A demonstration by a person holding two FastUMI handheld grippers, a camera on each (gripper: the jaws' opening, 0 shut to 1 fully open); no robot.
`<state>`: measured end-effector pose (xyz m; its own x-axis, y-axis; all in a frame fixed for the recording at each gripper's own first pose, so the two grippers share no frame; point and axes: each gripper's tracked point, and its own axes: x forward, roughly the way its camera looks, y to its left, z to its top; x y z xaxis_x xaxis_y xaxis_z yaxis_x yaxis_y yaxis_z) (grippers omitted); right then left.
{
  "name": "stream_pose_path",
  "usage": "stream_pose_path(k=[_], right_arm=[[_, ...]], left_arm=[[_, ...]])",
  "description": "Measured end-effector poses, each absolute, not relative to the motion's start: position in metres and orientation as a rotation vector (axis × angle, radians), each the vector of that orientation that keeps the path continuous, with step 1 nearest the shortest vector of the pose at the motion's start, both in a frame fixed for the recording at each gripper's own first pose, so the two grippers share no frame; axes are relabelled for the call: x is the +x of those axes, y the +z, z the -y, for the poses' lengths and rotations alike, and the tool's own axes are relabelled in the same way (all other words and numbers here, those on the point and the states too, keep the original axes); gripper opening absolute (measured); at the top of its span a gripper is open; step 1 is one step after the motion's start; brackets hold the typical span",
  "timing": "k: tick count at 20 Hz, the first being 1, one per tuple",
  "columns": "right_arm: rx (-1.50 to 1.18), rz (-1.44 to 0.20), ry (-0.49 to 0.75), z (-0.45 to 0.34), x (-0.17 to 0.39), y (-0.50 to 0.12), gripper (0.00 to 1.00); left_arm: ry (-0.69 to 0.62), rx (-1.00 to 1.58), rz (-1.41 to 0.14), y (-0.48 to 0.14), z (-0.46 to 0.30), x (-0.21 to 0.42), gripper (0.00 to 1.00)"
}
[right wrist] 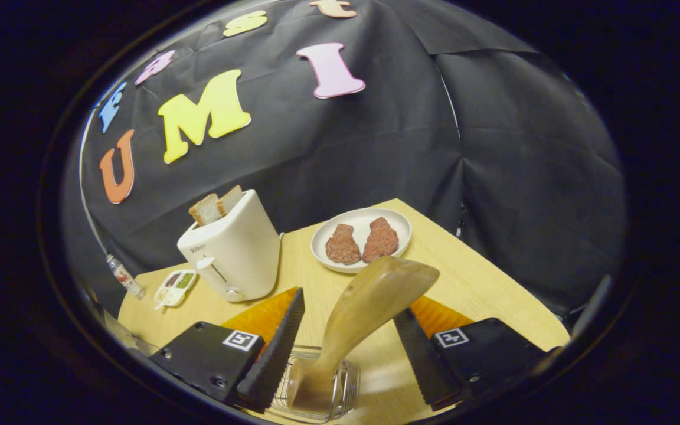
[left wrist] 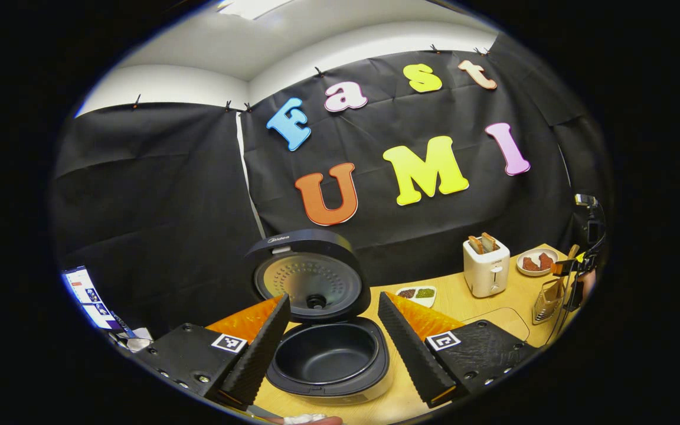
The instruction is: Close the left gripper, press the button to open the rice cooker; take a wooden spoon from the chopstick holder with the right hand, scoop a spoonful of rice and pour it into the rice cooker, then put the wooden spoon back into the chopstick holder.
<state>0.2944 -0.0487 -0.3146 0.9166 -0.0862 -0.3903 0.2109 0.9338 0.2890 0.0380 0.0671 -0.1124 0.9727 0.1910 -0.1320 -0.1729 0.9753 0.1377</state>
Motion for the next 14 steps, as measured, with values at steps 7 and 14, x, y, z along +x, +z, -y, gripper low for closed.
stream_pose_path(k=[7, 14], right_arm=[[0.34, -0.334, -0.117, 0.04, 0.301, -0.305, 0.34], [0.331, -0.32, -0.077, 0.027, 0.3, -0.297, 0.25]], left_arm=[[0.184, 0.13, -0.145, -0.113, -0.067, 0.038, 0.95], [0.187, 0.147, -0.13, -0.112, -0.069, 0.037, 0.95]])
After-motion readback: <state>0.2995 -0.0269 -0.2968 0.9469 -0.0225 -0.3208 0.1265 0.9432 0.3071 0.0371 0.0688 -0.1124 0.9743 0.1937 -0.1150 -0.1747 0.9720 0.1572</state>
